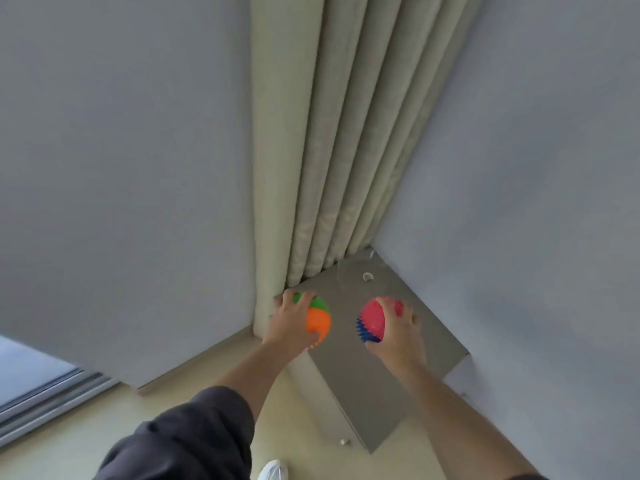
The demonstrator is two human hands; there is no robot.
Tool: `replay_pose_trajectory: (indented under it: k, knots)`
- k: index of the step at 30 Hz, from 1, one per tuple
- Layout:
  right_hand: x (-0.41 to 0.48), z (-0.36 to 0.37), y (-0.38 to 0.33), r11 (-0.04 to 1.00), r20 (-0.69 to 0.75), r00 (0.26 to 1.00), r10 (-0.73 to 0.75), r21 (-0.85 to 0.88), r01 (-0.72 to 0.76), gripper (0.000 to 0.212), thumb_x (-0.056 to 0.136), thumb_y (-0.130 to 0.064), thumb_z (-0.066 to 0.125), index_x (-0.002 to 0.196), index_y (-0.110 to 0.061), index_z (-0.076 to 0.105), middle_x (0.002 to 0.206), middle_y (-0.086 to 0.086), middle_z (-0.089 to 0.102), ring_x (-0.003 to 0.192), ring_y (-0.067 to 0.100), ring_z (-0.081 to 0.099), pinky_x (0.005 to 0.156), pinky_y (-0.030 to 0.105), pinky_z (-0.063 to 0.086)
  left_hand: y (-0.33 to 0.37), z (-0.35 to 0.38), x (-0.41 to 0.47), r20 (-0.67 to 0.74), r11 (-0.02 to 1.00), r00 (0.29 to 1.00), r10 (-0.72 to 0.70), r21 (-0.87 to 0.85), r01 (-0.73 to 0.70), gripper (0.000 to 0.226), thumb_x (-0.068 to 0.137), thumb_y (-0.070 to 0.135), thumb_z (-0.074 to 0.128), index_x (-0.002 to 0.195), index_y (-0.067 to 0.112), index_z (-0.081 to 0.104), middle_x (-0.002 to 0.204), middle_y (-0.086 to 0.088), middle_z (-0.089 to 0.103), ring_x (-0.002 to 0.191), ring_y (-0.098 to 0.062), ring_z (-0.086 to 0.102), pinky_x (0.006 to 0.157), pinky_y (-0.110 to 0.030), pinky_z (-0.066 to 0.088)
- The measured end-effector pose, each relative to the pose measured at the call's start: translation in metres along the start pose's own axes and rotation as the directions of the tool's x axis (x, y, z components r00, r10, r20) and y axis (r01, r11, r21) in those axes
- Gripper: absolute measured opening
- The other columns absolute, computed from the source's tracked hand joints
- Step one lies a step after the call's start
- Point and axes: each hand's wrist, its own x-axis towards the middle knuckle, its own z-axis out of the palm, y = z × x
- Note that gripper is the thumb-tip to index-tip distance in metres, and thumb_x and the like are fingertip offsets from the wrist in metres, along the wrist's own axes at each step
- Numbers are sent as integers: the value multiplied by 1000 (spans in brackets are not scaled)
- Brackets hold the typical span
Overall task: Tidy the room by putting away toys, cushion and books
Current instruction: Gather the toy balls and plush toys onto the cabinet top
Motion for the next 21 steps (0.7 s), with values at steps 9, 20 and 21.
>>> replay_pose_trajectory:
  k: [9,20,21]
  knots:
    - [135,-13,75,985,117,987,-106,-121,120,65,83,-8,65,136,-37,42,131,4,39,117,29,43,83,41,55,72,68,117,40,995,996,-78,58,76,70,78,21,65,140,33,35,129,-6,40,125,-28,38,91,-44,49]
    - [290,42,138,932,219,927,-304,-133,337,88,72,-29,78,142,-39,27,147,3,22,129,30,29,85,42,56,108,148,245,-70,966,970,-234,92,240,72,79,37,69,140,32,31,141,-3,24,130,-30,28,96,-51,45]
    - [299,47,140,930,221,924,-311,-128,344,89,71,-29,79,143,-38,26,147,3,21,129,31,29,86,42,56,107,152,252,-79,965,968,-238,90,244,72,79,38,69,140,32,31,141,-3,24,130,-31,27,96,-51,44]
